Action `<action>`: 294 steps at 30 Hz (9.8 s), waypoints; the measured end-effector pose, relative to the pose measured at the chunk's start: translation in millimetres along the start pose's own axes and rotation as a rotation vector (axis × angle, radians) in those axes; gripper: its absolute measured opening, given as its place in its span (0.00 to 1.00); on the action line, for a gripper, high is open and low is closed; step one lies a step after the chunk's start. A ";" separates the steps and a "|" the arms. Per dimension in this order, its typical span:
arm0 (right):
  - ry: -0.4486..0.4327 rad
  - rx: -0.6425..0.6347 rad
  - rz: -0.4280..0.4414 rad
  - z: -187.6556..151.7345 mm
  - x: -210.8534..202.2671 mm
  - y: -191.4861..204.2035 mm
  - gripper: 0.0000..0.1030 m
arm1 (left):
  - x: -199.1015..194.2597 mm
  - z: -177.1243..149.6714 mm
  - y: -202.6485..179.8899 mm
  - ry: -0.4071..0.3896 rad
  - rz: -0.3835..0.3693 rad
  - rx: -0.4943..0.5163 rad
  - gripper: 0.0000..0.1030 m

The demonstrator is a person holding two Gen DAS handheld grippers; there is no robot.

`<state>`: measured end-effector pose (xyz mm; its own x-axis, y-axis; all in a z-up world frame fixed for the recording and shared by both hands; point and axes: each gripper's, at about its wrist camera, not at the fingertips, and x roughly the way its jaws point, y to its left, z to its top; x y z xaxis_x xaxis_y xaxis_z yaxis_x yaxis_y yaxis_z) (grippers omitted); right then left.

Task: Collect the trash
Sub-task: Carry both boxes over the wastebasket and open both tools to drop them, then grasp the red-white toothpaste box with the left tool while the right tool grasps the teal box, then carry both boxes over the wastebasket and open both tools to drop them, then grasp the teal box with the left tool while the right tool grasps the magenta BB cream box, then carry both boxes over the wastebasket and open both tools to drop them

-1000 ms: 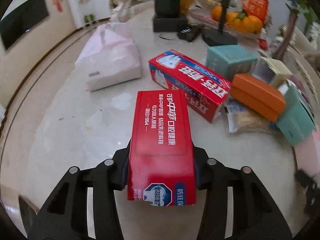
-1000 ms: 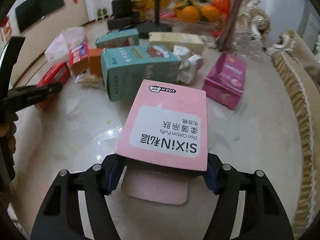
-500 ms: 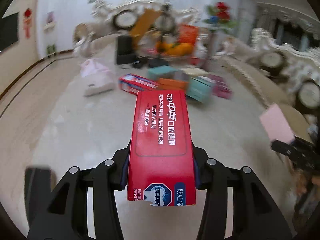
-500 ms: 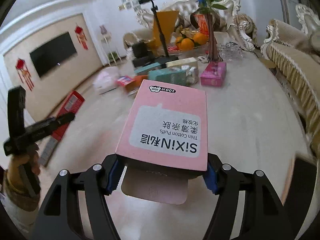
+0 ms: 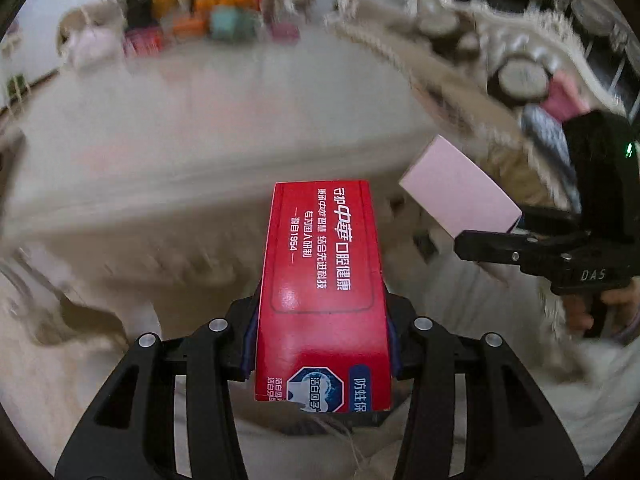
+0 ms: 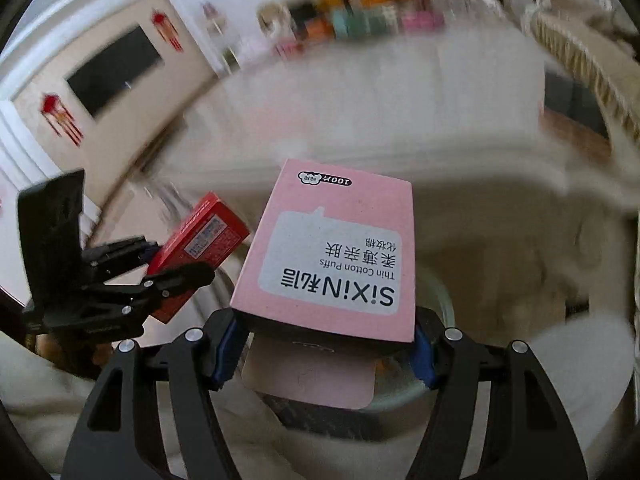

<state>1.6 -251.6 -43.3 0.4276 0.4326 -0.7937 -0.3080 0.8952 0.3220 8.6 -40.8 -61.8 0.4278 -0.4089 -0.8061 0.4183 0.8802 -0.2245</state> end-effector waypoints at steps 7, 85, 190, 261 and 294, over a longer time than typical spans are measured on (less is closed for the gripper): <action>0.203 0.048 -0.108 -19.8 94.8 -26.7 0.62 | 100.6 -28.2 -0.1 0.215 0.011 0.022 0.45; -0.185 0.083 -0.488 396.8 173.4 -17.1 0.81 | 101.6 368.2 291.4 -0.200 0.482 -0.819 0.86; 0.200 0.016 -0.086 -24.4 62.5 -14.3 0.76 | 71.0 -20.1 7.6 0.177 0.028 0.085 0.89; -0.168 0.123 -0.463 412.8 188.8 -138.3 0.54 | 185.0 451.5 264.5 -0.059 0.403 -0.047 0.51; -0.186 -0.020 0.020 62.3 -29.0 -2.4 0.54 | -62.7 81.5 36.5 -0.276 0.099 -0.032 0.50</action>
<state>42.9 -259.7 11.1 0.5702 0.4643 -0.6777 -0.3342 0.8847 0.3250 62.3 -2.7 25.2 0.6688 -0.3672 -0.6464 0.3398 0.9244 -0.1734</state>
